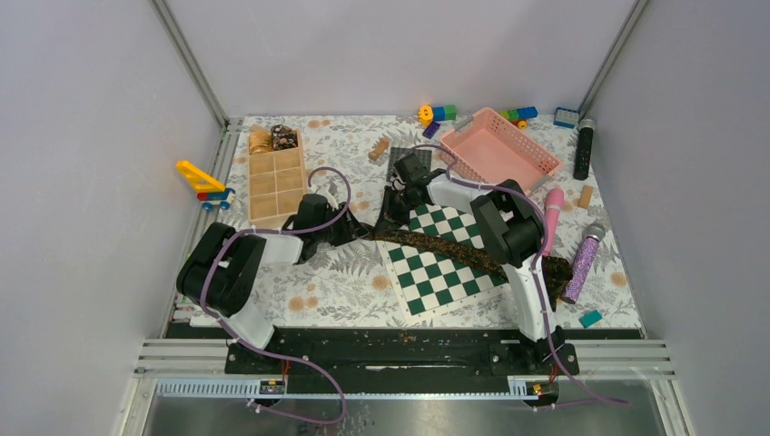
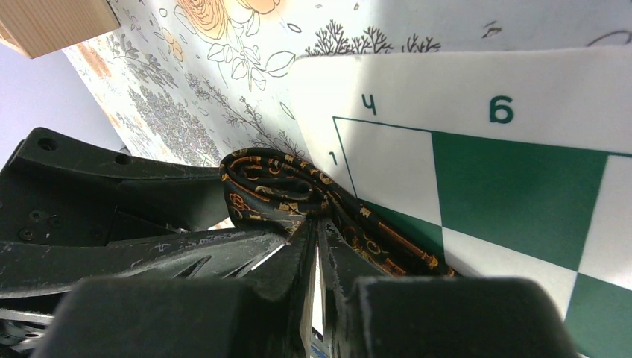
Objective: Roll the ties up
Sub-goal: Roll the tie at the center of the board.
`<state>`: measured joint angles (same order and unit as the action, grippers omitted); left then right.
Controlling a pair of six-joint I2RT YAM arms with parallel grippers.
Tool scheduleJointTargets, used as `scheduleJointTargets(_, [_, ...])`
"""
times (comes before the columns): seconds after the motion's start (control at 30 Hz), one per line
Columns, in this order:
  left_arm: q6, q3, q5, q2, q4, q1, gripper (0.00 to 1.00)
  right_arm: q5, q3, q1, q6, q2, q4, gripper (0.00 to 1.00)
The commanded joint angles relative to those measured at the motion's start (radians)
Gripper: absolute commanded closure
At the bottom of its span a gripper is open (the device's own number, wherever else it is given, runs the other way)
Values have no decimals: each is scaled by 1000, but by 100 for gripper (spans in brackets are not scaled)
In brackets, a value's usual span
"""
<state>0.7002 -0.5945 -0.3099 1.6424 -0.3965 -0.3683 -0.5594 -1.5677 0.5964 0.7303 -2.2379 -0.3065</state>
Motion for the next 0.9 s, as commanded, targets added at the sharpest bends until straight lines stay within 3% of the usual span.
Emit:
scheduleJointTargets(0.0, [-15, 1, 11, 2, 45, -1, 62, 27, -26, 1, -14, -1, -29, 89])
scheduleJointTargets(0.4, [-47, -46, 66, -55, 151, -1, 64, 23, 32, -16, -15, 232, 45, 84])
scheduleJointTargets(0.87, [-155, -201, 278, -115, 395, -64, 64, 113, 327, -131, -67, 610, 43, 82])
